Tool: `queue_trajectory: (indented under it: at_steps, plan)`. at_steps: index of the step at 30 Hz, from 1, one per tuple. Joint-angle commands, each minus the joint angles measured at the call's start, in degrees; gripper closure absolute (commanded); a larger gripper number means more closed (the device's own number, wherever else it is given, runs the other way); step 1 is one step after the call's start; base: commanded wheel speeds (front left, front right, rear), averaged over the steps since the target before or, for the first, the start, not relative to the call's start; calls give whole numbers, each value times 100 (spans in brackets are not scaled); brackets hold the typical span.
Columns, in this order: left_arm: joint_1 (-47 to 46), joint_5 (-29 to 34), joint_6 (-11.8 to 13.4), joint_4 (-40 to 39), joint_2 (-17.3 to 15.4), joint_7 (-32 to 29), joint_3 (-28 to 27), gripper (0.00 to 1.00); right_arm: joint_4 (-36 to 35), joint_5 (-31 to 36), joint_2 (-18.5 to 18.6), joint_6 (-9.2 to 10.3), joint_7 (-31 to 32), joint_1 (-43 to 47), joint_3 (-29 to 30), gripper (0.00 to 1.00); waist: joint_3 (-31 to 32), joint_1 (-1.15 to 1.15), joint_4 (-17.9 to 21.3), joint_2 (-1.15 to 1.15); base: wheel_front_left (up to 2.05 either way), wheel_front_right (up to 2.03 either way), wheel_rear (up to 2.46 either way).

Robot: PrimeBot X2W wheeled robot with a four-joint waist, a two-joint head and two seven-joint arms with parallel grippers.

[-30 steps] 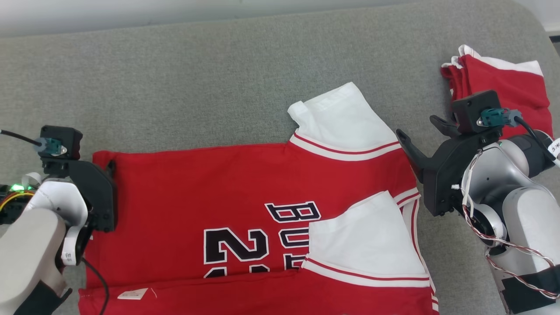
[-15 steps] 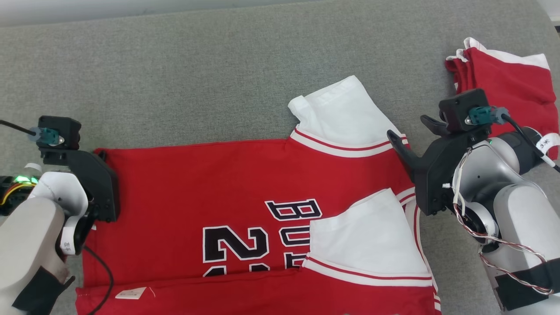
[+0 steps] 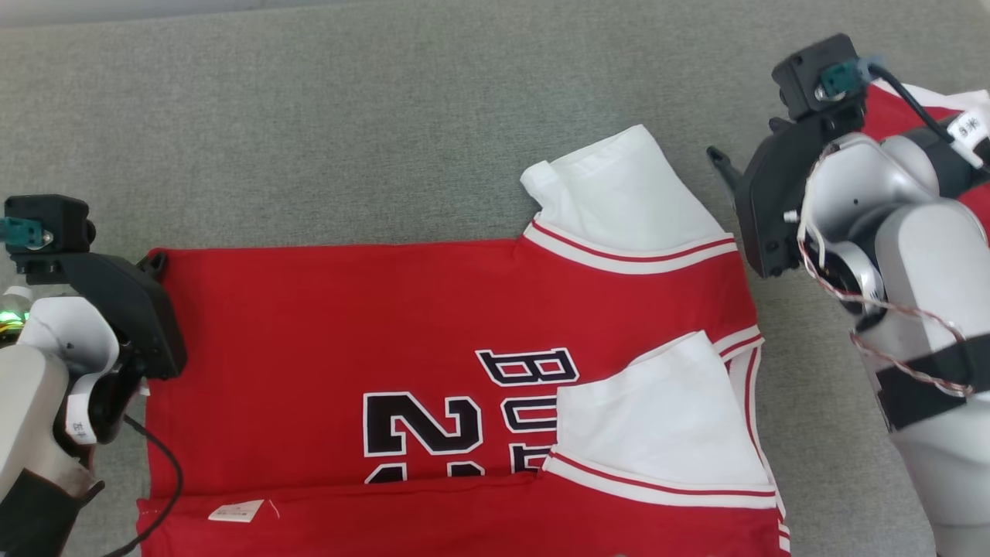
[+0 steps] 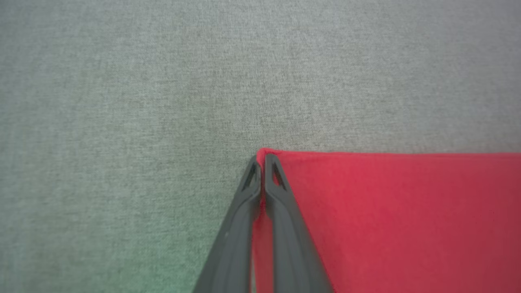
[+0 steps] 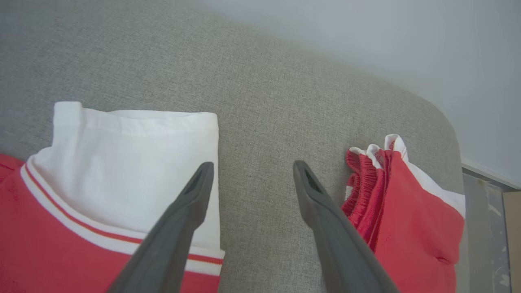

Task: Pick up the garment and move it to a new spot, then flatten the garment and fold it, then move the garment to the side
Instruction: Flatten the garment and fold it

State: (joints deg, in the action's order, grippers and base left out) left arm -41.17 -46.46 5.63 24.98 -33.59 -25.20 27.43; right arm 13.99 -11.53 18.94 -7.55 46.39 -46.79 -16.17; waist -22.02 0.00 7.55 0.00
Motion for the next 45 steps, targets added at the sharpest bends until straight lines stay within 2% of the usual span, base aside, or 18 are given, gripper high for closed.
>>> queue_trajectory:
  at_steps: [1,7,13,19,23,28,31,34,35,36,37,38,39,45]
  plan:
    - [80,-9,29,-5,6,13,-2,100,80,36,-34,15,-8,-52,-9,0,-19,0,-30,0,0,0,0]
    - [119,4,85,-231,31,-17,55,100,1125,208,-127,15,-389,-645,-123,0,-124,0,-152,0,0,0,0]
    - [-92,191,156,-316,75,30,150,100,2228,244,-381,15,-950,-1220,-330,0,-348,0,-260,0,0,0,0]
    - [-148,124,145,-382,134,57,140,100,3147,221,-557,15,-1151,-1498,-564,0,-491,0,-308,0,0,0,0]
    - [-146,55,150,-406,64,43,82,100,3534,50,-622,1,-1122,-1484,-794,0,-500,0,-280,0,0,0,0]
    - [-166,21,189,-451,-11,87,7,100,3728,-4,-537,2,-1660,-1734,-803,0,-504,0,-287,0,0,0,0]
    - [-176,7,186,-469,-34,90,-4,100,3984,-20,-666,2,-1971,-1876,-794,0,-552,0,-332,0,0,0,0]
    - [-160,-3,176,-470,-20,80,10,100,4255,-92,-777,1,-1941,-1894,-917,0,-581,0,-368,0,0,0,0]
    - [-156,-10,168,-461,-14,80,14,100,4323,-125,-822,0,-1891,-1891,-989,3,-583,0,-375,0,0,0,0]
    - [-156,-25,152,-448,-8,75,23,100,4406,-172,-854,-6,-1822,-1883,-1065,40,-582,0,-382,0,0,0,0]
    - [-155,-34,138,-436,0,75,31,100,4473,-218,-871,-8,-1733,-1866,-1153,69,-578,0,-387,0,0,0,0]
    - [-151,-44,134,-419,17,84,42,100,4518,-271,-861,-8,-1677,-1843,-1247,82,-564,0,-391,0,0,0,0]
    - [-146,-58,118,-402,31,94,49,100,4532,-320,-831,-7,-1655,-1838,-1321,100,-550,0,-392,0,0,0,0]
    - [-82,-18,107,-340,163,421,30,100,4471,-552,-621,2,-2025,-1916,-1474,100,-360,0,-364,0,0,0,0]
